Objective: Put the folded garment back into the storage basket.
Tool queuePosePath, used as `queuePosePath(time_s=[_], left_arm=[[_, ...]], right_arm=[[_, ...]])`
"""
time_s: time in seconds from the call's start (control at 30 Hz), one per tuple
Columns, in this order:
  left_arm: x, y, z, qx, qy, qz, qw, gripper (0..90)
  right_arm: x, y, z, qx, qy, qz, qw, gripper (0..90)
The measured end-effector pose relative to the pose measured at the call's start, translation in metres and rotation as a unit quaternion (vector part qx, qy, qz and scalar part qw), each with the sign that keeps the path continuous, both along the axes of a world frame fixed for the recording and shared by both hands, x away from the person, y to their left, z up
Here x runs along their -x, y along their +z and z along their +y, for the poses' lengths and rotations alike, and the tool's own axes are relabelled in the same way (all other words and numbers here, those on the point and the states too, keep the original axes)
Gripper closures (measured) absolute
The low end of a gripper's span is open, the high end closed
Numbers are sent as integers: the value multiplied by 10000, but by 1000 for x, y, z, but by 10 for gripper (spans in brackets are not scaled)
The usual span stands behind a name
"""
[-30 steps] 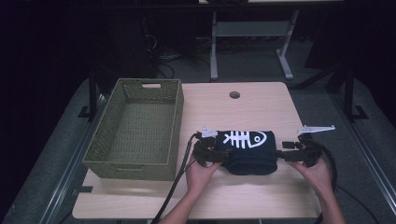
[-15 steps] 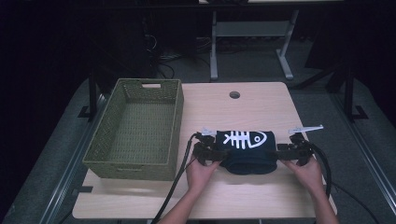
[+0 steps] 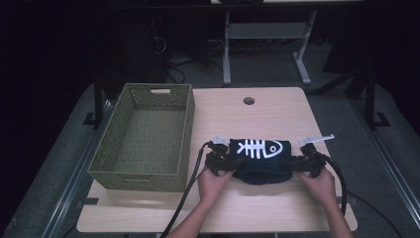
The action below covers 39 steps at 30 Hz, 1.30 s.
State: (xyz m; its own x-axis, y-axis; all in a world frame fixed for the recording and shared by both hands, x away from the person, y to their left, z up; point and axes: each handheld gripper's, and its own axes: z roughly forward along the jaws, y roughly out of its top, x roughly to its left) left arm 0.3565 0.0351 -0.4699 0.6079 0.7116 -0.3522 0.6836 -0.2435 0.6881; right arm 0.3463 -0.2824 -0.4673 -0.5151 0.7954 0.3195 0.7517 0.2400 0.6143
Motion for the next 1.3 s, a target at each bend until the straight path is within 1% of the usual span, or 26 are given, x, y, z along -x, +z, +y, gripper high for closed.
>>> queuePosePath(time_s=[0.03,0.07,0.1,0.13,0.17,0.2,0.3,0.37,0.4,0.5,0.67,0.7,0.77,0.83,0.87,0.93,1.0,1.07,1.1,1.13,1.17,1.2,1.23,1.3], left_arm=[[0,0,0,32,-16,21,10000,482],[0,0,0,32,-16,21,10000,499],[0,0,0,46,-17,20,10000,516],[0,0,0,46,-17,20,10000,533],[0,-1,0,39,-19,12,10000,533],[-1,-1,0,53,-15,12,10000,559],[-1,-1,0,75,-3,18,10000,600],[-1,-2,0,84,-3,21,10000,615],[-1,-2,0,94,-4,18,10000,644],[-2,-1,0,116,1,26,9999,675],[-1,1,1,126,-13,18,9999,712],[-1,3,2,125,-37,-7,9999,714],[0,5,3,141,-45,14,9999,718],[1,7,4,143,-61,7,9999,720],[1,7,4,143,-61,7,9999,721],[2,9,4,184,-48,-19,9998,722],[2,13,6,218,-61,-1,9997,724],[3,15,6,210,-64,-25,9998,725],[4,19,7,236,-87,-37,9997,725],[4,19,7,236,-87,-37,9997,725],[5,24,7,249,-95,-73,9996,724],[5,24,7,249,-95,-73,9996,725],[5,29,7,231,-137,-105,9996,724],[6,32,7,248,-137,-127,9995,724]], right_arm=[[1,1,1,20,36,34,10000,538],[1,1,1,20,36,34,10000,538],[2,1,2,-7,34,26,10000,574],[2,1,2,-7,34,26,10000,574],[2,1,3,-14,37,18,10000,600],[4,1,4,-29,75,-21,10000,639],[7,3,5,-11,117,-69,9999,680],[8,4,6,1,106,-66,9999,686],[9,4,7,-25,86,-62,9999,703],[10,5,8,-58,46,-71,9999,715],[14,9,9,-96,74,-111,9999,726],[16,12,8,-101,104,-149,9998,729],[18,16,8,-136,120,-169,9997,728],[20,20,8,-122,138,-207,9996,729],[21,21,8,-128,124,-187,9997,729],[23,25,9,-107,149,-236,9996,729],[24,29,9,-127,127,-243,9995,729],[25,31,9,-114,144,-272,9995,729],[26,35,10,-73,166,-310,9994,729],[27,38,11,-64,140,-317,9994,728],[27,40,11,-53,156,-351,9992,728],[28,43,11,-42,153,-353,9993,728],[29,45,11,-38,150,-372,9992,729],[31,48,10,-65,143,-375,9992,729]])
